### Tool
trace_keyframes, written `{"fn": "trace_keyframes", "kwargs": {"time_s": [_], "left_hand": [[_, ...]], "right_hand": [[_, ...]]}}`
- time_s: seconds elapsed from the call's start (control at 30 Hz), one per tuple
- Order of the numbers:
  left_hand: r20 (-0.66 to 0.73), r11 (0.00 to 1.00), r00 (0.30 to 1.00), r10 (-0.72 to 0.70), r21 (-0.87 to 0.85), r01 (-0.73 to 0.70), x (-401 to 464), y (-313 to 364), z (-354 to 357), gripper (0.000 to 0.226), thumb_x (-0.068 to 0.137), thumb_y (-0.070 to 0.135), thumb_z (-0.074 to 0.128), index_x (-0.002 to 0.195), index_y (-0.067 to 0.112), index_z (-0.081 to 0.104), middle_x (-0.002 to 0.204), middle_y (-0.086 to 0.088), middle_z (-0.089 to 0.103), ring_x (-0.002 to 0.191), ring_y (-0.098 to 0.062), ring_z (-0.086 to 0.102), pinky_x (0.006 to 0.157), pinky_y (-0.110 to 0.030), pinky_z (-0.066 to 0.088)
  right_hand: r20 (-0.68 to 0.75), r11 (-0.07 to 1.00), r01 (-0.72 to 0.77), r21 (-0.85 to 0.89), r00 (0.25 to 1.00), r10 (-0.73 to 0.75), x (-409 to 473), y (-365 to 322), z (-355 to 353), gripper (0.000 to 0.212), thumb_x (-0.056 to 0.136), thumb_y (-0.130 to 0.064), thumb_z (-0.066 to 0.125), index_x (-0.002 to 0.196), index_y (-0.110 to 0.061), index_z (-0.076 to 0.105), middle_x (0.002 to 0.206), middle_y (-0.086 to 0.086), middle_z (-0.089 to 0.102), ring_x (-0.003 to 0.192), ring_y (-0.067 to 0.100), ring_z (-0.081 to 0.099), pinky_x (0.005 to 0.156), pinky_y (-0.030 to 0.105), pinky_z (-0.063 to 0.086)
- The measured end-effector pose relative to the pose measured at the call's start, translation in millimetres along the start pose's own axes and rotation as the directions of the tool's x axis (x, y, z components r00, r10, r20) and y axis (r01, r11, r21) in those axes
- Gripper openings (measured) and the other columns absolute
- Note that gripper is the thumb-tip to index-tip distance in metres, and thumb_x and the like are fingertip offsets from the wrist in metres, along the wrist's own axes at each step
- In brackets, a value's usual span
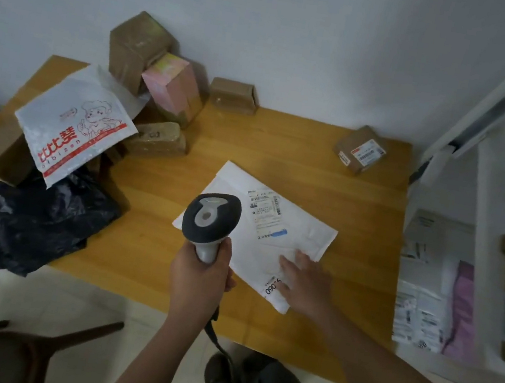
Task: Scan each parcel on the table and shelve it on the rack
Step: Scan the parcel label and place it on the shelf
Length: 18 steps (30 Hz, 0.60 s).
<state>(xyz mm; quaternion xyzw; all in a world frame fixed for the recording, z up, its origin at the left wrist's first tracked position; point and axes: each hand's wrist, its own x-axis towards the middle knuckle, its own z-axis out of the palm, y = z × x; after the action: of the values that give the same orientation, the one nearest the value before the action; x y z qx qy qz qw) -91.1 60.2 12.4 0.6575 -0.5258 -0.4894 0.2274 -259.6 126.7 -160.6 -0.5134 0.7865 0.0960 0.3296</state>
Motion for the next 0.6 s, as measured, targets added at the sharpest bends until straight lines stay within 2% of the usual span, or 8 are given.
{"fn": "trace_keyframes", "kwargs": {"time_s": [0.07, 0.13, 0.2, 0.23, 0.3, 0.47, 0.6], "left_hand": [[0.000, 1.000, 1.000, -0.008, 0.019, 0.008, -1.5, -1.4, 4.4, 0.035, 0.095, 0.029, 0.059, 0.086, -0.005, 0.059, 0.059, -0.013, 0.065, 0.046, -0.016, 0.064, 0.043, -0.017, 0.048], [0.003, 0.999, 1.000, -0.009, 0.050, 0.009, -4.1, -2.8, 7.9, 0.033, 0.095, 0.029, 0.059, 0.086, -0.003, 0.060, 0.061, -0.012, 0.066, 0.045, -0.013, 0.064, 0.042, -0.016, 0.046], [0.021, 0.998, 1.000, -0.016, 0.056, 0.015, -7.7, -4.7, 10.7, 0.032, 0.095, 0.027, 0.059, 0.086, -0.003, 0.059, 0.065, -0.015, 0.066, 0.045, -0.013, 0.063, 0.042, -0.014, 0.045], [0.035, 0.998, 0.999, -0.027, 0.051, 0.025, -9.9, -6.1, 12.0, 0.031, 0.095, 0.026, 0.059, 0.086, -0.004, 0.058, 0.067, -0.017, 0.066, 0.046, -0.014, 0.063, 0.042, -0.014, 0.045], [0.060, 0.998, 0.997, -0.055, 0.042, 0.053, -13.9, -9.0, 14.3, 0.029, 0.095, 0.023, 0.059, 0.088, -0.005, 0.057, 0.070, -0.021, 0.065, 0.049, -0.017, 0.062, 0.042, -0.013, 0.044], [0.089, 0.996, 0.993, -0.077, 0.051, 0.073, -15.7, -9.9, 21.6, 0.018, 0.096, 0.020, 0.058, 0.088, 0.004, 0.055, 0.067, -0.015, 0.064, 0.046, -0.014, 0.061, 0.042, -0.015, 0.044], [0.117, 0.996, 0.990, -0.082, 0.040, 0.078, -17.5, -6.5, 32.0, 0.016, 0.096, 0.021, 0.058, 0.092, 0.006, 0.055, 0.071, -0.013, 0.065, 0.054, -0.018, 0.063, 0.042, -0.013, 0.044]], "right_hand": [[-0.051, 0.996, 0.078, 0.039, 0.996, -0.076, -3.7, -7.5, -5.4, 0.043, 0.096, -0.045, 0.047, 0.137, -0.034, 0.044, 0.144, 0.002, 0.034, 0.128, 0.027, 0.040, 0.103, 0.044, 0.038], [-0.159, 0.988, 0.128, 0.084, 0.981, -0.113, 0.5, -8.9, -11.1, 0.041, 0.096, -0.032, 0.051, 0.137, -0.028, 0.047, 0.146, 0.001, 0.035, 0.133, 0.025, 0.036, 0.108, 0.043, 0.034], [-0.193, 0.992, 0.120, 0.046, 0.975, -0.109, 8.6, -3.6, -11.4, 0.059, 0.095, -0.031, 0.055, 0.149, -0.034, 0.029, 0.161, -0.001, 0.009, 0.148, 0.027, 0.011, 0.117, 0.049, 0.017], [-0.150, 0.995, 0.098, 0.023, 0.984, -0.093, 11.6, 0.1, -10.5, 0.067, 0.096, -0.033, 0.055, 0.152, -0.038, 0.018, 0.163, -0.003, -0.005, 0.150, 0.028, -0.003, 0.118, 0.053, 0.010], [-0.052, 0.998, 0.058, -0.003, 0.997, -0.058, 16.6, 3.3, -5.8, 0.073, 0.097, -0.038, 0.053, 0.153, -0.042, 0.007, 0.162, -0.005, -0.018, 0.149, 0.028, -0.014, 0.117, 0.060, 0.006], [-0.076, 0.996, 0.006, 0.088, 0.997, 0.001, 15.2, -13.6, -1.1, 0.071, 0.098, -0.035, 0.053, 0.153, -0.043, 0.009, 0.163, -0.004, -0.016, 0.150, 0.029, -0.011, 0.116, 0.063, 0.009], [-0.114, 0.989, -0.027, 0.144, 0.992, 0.044, 16.1, -27.2, 6.5, 0.068, 0.097, -0.039, 0.055, 0.152, -0.043, 0.016, 0.163, -0.002, -0.007, 0.149, 0.031, -0.001, 0.116, 0.062, 0.015]]}}
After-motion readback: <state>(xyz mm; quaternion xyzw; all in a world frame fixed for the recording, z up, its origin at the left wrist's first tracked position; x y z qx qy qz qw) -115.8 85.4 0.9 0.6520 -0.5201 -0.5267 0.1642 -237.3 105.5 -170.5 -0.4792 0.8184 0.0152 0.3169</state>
